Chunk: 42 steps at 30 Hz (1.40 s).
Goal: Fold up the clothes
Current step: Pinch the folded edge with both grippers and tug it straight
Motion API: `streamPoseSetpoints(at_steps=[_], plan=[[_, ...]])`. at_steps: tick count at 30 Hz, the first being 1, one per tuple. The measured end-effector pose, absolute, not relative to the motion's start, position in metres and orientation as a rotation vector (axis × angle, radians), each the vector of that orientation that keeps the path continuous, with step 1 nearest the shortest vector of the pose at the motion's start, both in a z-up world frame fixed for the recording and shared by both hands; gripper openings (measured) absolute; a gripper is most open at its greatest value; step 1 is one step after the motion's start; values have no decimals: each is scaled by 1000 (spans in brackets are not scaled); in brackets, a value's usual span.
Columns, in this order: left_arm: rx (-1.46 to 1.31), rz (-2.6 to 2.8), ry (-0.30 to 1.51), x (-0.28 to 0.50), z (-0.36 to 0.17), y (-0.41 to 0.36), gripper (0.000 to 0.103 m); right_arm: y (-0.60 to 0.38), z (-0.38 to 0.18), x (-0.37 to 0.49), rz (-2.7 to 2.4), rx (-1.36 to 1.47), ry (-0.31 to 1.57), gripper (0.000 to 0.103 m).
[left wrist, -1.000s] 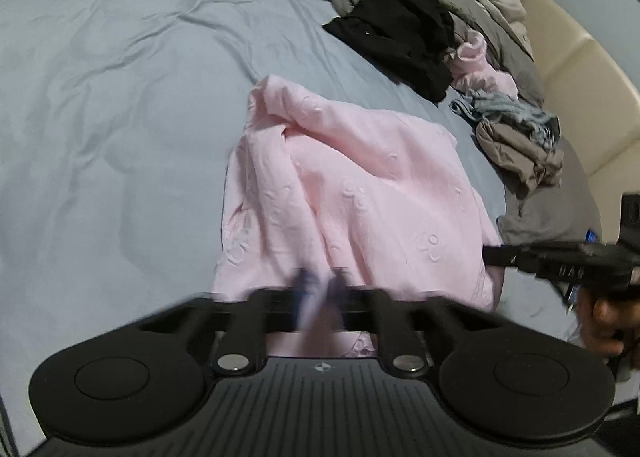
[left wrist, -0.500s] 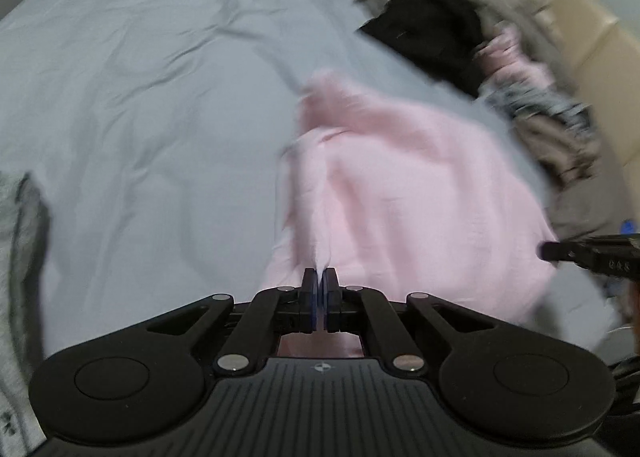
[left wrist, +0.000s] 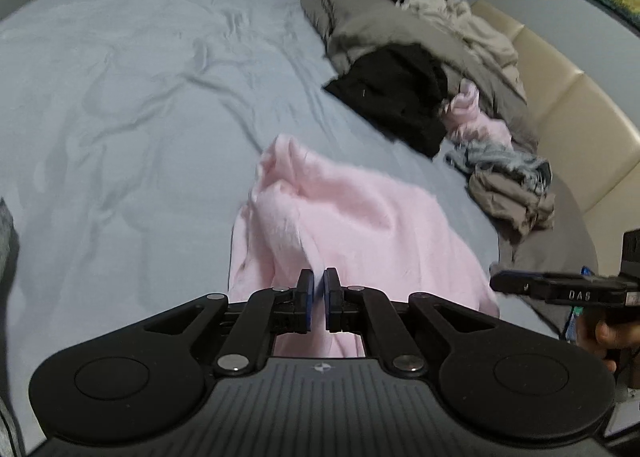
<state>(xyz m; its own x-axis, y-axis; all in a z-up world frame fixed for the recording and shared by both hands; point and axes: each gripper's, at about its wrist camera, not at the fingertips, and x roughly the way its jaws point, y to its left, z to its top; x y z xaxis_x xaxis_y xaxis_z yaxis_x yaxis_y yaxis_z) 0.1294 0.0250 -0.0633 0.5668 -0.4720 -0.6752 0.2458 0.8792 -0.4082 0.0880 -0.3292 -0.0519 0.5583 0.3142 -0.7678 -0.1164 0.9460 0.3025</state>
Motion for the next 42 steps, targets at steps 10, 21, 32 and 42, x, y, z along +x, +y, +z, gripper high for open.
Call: streamPoseSetpoints(at_steps=[10,21,32,42], plan=[[-319,-452,922,136,-68,15,4,-329,-51,93,285,237,941,51],[-386,-420,1018,140,-92,9,23,-314,-69,93,320,179,1023,51],[-380,-457,872,135,-65,20,0,-322,-67,98,291,274,1048,3],[-488,-339,910,144,-67,59,0,-327,-67,95,278,267,1077,3]])
